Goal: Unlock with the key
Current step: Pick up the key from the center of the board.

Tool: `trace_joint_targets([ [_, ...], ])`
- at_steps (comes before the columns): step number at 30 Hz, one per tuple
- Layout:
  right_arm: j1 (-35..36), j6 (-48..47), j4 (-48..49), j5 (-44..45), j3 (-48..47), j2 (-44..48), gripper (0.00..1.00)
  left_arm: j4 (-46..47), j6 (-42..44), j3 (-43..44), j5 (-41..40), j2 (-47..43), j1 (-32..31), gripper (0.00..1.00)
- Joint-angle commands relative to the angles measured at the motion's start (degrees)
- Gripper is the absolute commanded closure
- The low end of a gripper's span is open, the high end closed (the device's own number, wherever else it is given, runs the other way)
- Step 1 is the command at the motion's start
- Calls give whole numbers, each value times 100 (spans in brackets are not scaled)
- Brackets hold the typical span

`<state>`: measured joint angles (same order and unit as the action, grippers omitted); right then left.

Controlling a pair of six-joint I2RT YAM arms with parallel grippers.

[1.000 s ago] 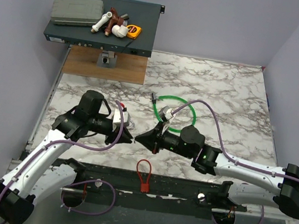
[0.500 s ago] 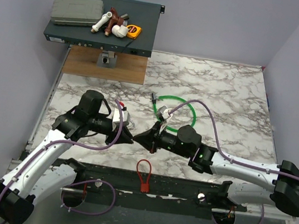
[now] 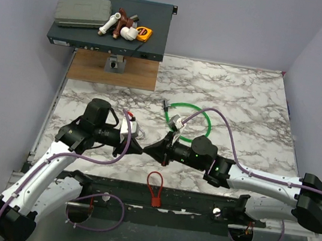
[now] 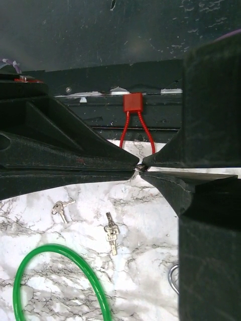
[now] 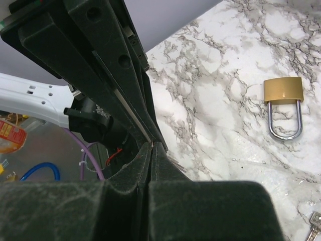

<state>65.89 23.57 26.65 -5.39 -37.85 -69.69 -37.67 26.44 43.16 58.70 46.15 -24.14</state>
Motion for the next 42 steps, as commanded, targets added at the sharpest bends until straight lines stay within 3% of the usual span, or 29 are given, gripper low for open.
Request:
trace_joint_targets([
  [1,-19,63,203,161,66,187,99,-135,-54,23,33,-62,-38,100],
  [4,-22,63,95,96,96,266,98,-44,-247,76,-6,-60,-34,100],
  [8,-20,17,-54,-114,120,369,71,105,-647,179,-16,-33,-21,100],
  [11,-21,-132,-271,-138,120,539,57,97,-885,274,25,0,-20,100],
  [16,-17,-660,-754,-275,84,886,49,-38,-1161,451,273,52,-12,100],
  [23,-31,-1050,-960,-699,0,860,51,-117,-1568,709,735,131,-3,100],
  [34,-27,-1385,-1038,-776,-337,591,55,-402,-1475,843,1042,150,-3,100],
  [42,-66,-1358,-1072,-1065,-433,488,82,-402,-1465,863,1109,140,-3,100],
])
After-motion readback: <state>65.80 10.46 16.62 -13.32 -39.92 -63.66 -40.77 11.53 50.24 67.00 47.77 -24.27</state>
